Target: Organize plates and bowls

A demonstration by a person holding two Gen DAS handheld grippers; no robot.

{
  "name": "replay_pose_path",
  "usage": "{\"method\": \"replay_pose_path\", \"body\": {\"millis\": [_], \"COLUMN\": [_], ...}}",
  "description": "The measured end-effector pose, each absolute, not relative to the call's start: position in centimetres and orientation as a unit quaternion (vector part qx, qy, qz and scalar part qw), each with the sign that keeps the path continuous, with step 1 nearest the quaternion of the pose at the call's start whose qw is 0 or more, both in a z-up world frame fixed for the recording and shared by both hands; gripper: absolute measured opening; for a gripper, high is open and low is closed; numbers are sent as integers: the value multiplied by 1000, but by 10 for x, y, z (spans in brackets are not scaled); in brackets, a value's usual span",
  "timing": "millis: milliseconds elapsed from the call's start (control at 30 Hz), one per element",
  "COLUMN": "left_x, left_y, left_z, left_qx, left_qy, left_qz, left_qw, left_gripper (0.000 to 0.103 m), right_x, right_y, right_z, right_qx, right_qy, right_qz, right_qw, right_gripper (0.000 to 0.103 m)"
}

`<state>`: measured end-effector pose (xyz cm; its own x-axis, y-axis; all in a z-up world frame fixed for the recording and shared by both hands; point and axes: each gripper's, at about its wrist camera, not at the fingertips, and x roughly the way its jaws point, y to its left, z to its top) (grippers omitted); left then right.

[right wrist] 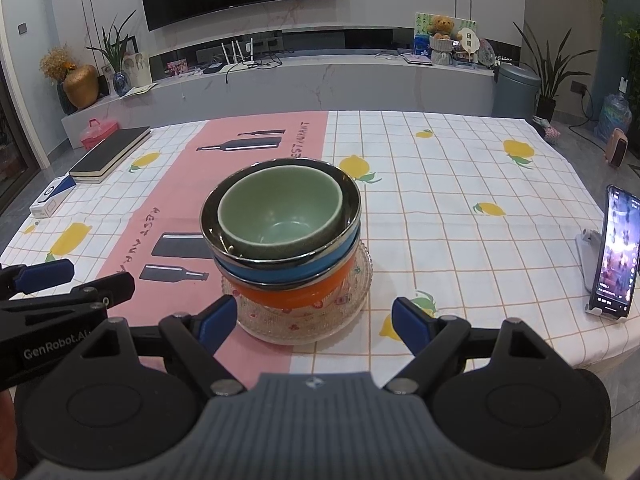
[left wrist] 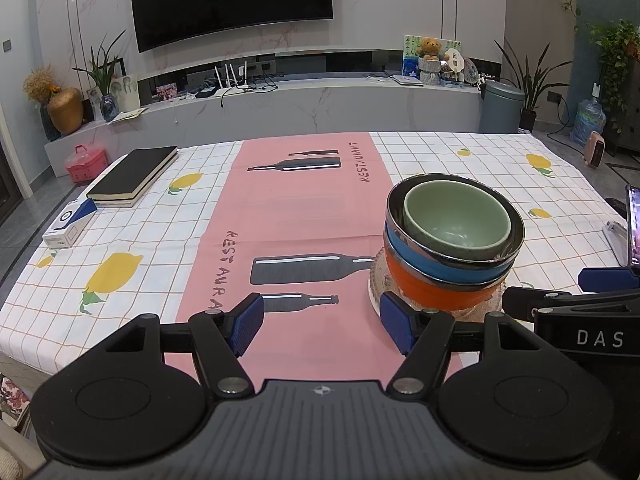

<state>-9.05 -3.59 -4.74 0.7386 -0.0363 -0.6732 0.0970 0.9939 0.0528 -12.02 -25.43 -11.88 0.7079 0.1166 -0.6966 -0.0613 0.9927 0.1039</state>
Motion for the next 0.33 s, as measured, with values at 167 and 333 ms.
{"method": "replay_pose_path", "body": {"millis": [167, 333], "left_x": [-90, -88], "left_y": [-36, -35], "left_z": [-48, -49], "left_qx": [43, 42], "left_qy": [359, 359], "left_qz": [-37, -38], "left_qw": [932, 932], "left_gripper": [78, 78], "right_x": [-119, -118], "right_y": [-255, -255], "right_z": [-119, -121], "right_qx": [37, 36], "right_qy": [380, 381], "right_qz": [47, 48], "right_qw": [923, 923], "right_gripper": [83, 83]}}
